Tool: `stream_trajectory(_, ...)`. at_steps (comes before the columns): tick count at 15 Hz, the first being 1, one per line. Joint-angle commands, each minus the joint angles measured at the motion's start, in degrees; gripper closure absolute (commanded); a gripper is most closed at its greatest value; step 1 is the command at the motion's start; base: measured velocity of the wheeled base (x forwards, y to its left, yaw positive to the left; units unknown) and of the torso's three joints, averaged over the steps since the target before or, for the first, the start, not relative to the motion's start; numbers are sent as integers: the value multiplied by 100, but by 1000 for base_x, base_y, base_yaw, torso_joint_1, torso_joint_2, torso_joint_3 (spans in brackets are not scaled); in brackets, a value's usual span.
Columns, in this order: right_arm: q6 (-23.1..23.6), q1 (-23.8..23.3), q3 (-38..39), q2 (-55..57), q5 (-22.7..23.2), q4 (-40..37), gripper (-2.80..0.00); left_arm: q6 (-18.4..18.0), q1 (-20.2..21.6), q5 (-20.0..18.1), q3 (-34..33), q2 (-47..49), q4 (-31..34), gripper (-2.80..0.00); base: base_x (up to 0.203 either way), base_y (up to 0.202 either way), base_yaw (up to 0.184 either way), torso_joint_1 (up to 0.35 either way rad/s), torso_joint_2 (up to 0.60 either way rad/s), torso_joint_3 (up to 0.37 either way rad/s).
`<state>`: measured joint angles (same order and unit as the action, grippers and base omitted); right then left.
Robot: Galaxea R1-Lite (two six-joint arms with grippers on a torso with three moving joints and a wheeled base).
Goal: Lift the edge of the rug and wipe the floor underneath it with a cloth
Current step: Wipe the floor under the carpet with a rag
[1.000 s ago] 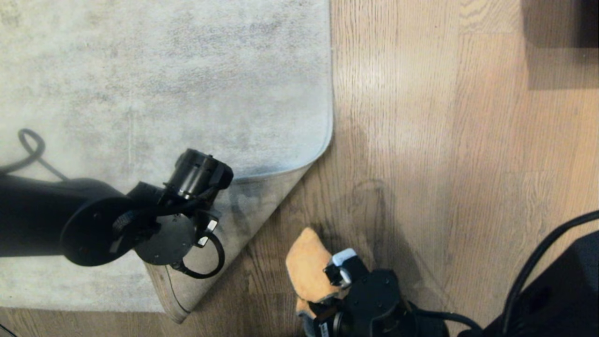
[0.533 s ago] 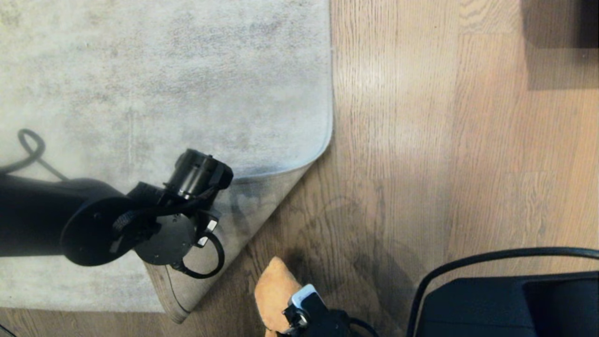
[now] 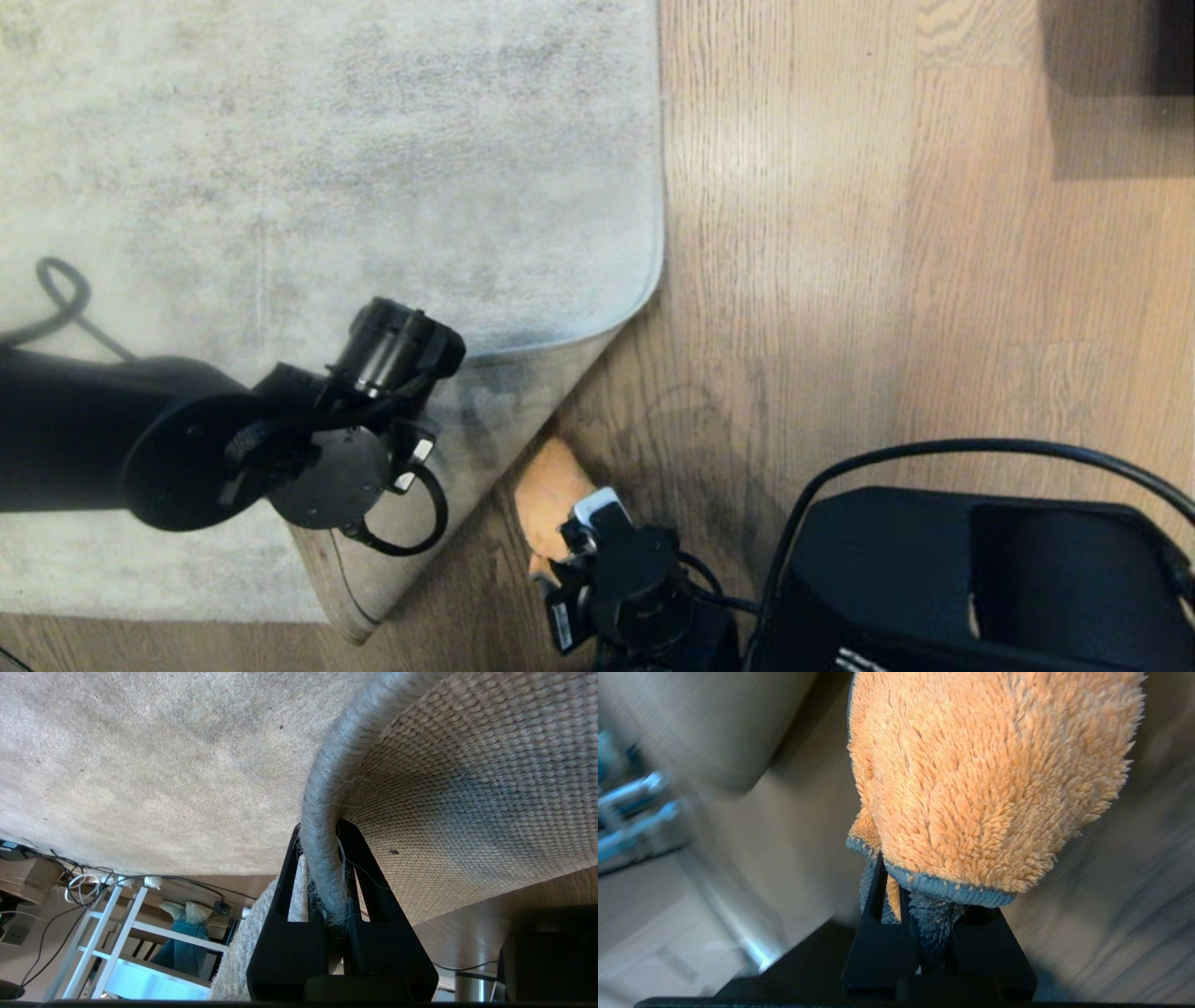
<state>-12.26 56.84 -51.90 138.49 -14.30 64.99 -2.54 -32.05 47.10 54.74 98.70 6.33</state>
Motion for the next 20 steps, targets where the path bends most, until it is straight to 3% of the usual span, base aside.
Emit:
stream_trajectory(1, 210, -313, -176, 35, 1, 40, 0, 0, 6, 27, -7, -8, 8, 0, 0, 0, 0, 0, 0, 0)
stream_trajectory(4, 459, -594, -197, -167, 6, 66, 0, 7, -3, 27, -47, -8, 4, 0, 0, 0, 0, 0, 0, 0)
stream_trajectory(12, 473, -1439, 234, -1440, 6, -68, 0, 7, 2, 27, -65, 1, 0, 0, 0, 0, 0, 0, 0, 0)
stream_trajectory(16, 588, -2062, 1231, -2335, 10, -93, 0, 7, 14, 27, -68, 9, 0, 0, 0, 0, 0, 0, 0, 0)
stream_trajectory(20, 617, -2288, 2495, -2851, 13, 17, 0, 4, 6, 36, -68, 36, 0, 0, 0, 0, 0, 0, 0, 0)
